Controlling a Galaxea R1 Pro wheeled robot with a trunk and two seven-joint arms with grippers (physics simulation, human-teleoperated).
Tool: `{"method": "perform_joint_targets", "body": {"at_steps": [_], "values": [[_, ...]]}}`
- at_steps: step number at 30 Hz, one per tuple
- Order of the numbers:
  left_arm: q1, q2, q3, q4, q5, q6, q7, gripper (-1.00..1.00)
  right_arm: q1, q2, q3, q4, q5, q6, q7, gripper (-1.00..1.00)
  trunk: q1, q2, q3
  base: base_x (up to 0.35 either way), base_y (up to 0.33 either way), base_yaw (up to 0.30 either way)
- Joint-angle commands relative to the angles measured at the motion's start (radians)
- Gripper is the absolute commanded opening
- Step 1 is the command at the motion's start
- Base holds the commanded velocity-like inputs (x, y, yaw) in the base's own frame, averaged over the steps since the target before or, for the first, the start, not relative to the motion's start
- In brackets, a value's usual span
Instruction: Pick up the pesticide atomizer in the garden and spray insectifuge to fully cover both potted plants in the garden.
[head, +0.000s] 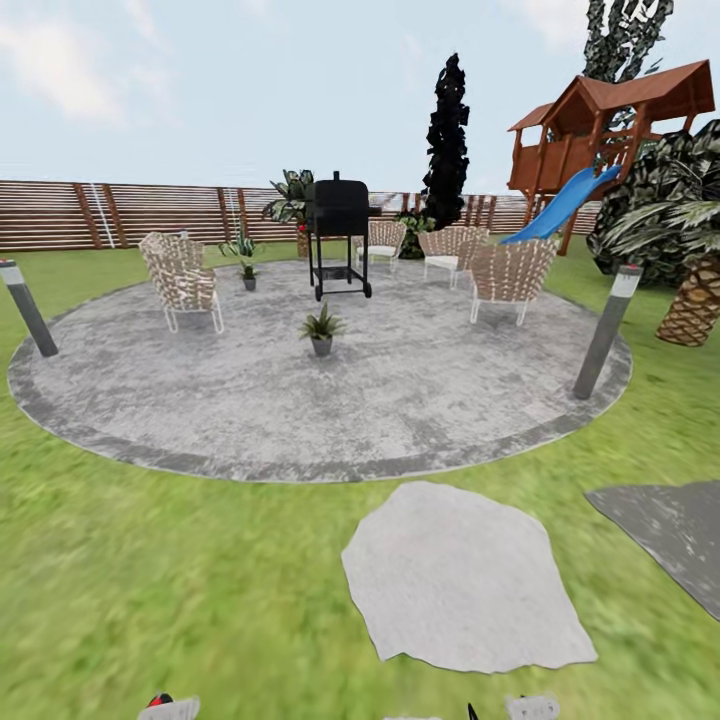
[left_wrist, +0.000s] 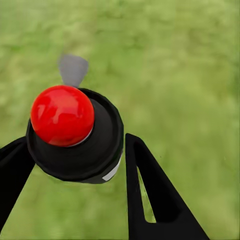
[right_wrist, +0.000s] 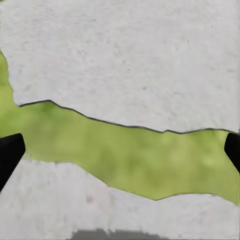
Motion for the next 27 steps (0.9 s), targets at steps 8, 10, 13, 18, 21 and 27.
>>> {"method": "perform_joint_targets", "body": {"at_steps": [8, 10, 13, 18, 21, 27], "values": [[0.0, 0.0, -0.002, 0.001, 0.008, -0.003, 0.0, -1.0, -0.001, -0.001, 0.0, 0.001, 0.005, -0.003, -0.001, 1.0, 0.0, 0.0, -0.001, 0.34, 0.0, 0.0], [0.0, 0.0, -0.002, 0.001, 0.008, -0.003, 0.0, -1.0, -0.001, -0.001, 0.0, 0.001, 0.005, -0.003, -0.001, 1.0, 0.0, 0.0, -0.001, 0.34, 0.0, 0.0], [0.0, 0.0, -0.002, 0.001, 0.008, -0.003, 0.0, -1.0, -0.001, -0.001, 0.0, 0.001, 0.005, -0.004, -0.001, 1.0, 0.0, 0.0, -0.001, 0.34, 0.0, 0.0], [0.0, 0.0, -0.002, 0.001, 0.009, -0.003, 0.0, -1.0, -0.001, -0.001, 0.0, 0.001, 0.005, -0.003, -0.001, 1.0, 0.0, 0.0, -0.001, 0.34, 0.0, 0.0], [0.0, 0.0, -0.002, 0.001, 0.008, -0.003, 0.0, -1.0, -0.001, -0.001, 0.0, 0.001, 0.005, -0.003, -0.001, 1.0, 0.0, 0.0, -0.001, 0.34, 0.0, 0.0], [0.0, 0.0, -0.002, 0.001, 0.008, -0.003, 0.0, -1.0, -0.001, -0.001, 0.0, 0.001, 0.005, -0.003, -0.001, 1.0, 0.0, 0.0, -0.001, 0.34, 0.0, 0.0]]}}
